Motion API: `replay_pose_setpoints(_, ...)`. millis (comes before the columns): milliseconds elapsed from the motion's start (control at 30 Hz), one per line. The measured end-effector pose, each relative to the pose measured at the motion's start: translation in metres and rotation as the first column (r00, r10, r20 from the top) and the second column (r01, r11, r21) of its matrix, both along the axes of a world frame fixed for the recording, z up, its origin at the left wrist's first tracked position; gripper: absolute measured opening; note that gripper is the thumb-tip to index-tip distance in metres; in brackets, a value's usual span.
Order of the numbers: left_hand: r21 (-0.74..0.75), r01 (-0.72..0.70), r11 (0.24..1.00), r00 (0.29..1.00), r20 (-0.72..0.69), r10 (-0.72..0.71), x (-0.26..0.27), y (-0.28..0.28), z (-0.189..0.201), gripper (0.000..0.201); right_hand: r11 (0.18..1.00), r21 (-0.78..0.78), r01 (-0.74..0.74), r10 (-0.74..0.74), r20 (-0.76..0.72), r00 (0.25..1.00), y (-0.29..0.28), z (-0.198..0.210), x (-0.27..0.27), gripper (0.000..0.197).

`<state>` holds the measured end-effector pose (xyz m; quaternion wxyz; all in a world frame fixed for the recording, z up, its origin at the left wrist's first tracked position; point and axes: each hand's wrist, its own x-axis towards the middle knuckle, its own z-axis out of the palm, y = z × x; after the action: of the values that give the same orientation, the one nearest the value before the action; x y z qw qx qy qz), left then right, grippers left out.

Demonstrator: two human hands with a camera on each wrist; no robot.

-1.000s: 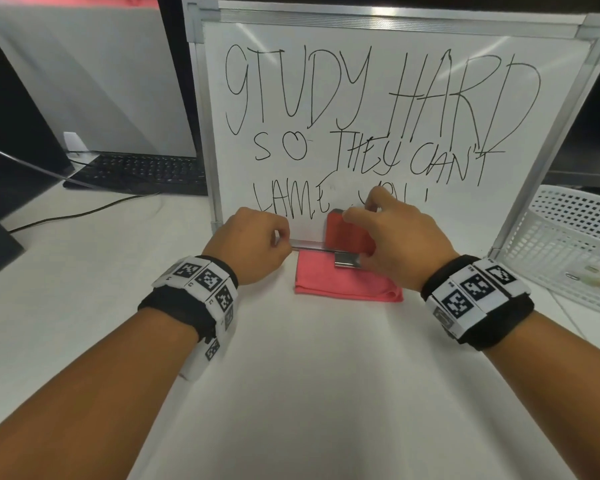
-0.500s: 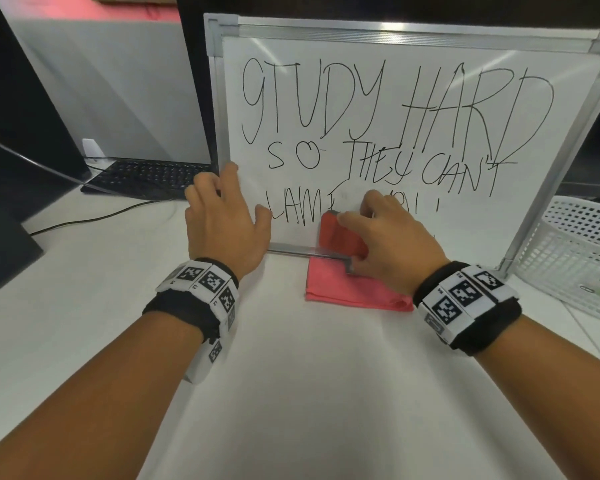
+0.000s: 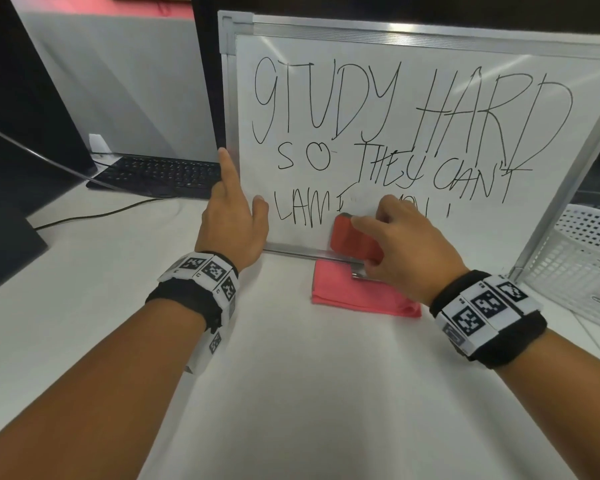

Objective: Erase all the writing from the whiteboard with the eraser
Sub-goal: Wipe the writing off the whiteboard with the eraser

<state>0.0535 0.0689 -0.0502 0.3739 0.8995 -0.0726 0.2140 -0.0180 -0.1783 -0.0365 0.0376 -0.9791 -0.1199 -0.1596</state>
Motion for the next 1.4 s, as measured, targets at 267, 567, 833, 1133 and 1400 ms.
replay_pose_setpoints(267,0.012,0.02,1.0,1.0,-0.018,-0.02,0.002,0.006,-0.002,0.083,0.998,-0.011,-0.066,0.066,-0.015,0.998,0.054,0.005,0.021,0.046)
replay_pose_setpoints(567,0.075,0.021,0.997,0.997,-0.078,-0.016,0.006,0.011,-0.005,0.082,0.999,-0.027,-0.046,0.045,-0.021,0.999,0.037,0.002,0.015,0.046)
replay_pose_setpoints(833,0.091,0.015,0.996,0.996,-0.088,-0.007,0.005,0.01,-0.001,0.082,0.998,-0.017,-0.054,0.053,-0.032,0.998,0.065,0.004,0.024,0.042)
replay_pose_setpoints(1133,0.102,0.024,0.994,0.997,-0.081,-0.015,0.004,0.014,-0.002,0.08,0.998,-0.022,-0.05,0.049,-0.044,0.998,0.089,0.001,0.033,0.037)
replay_pose_setpoints(1400,0.113,0.054,0.992,0.996,-0.084,-0.044,0.004,0.019,-0.002,0.078,0.999,-0.049,0.004,-0.005,-0.034,0.999,0.064,0.003,0.017,0.038)
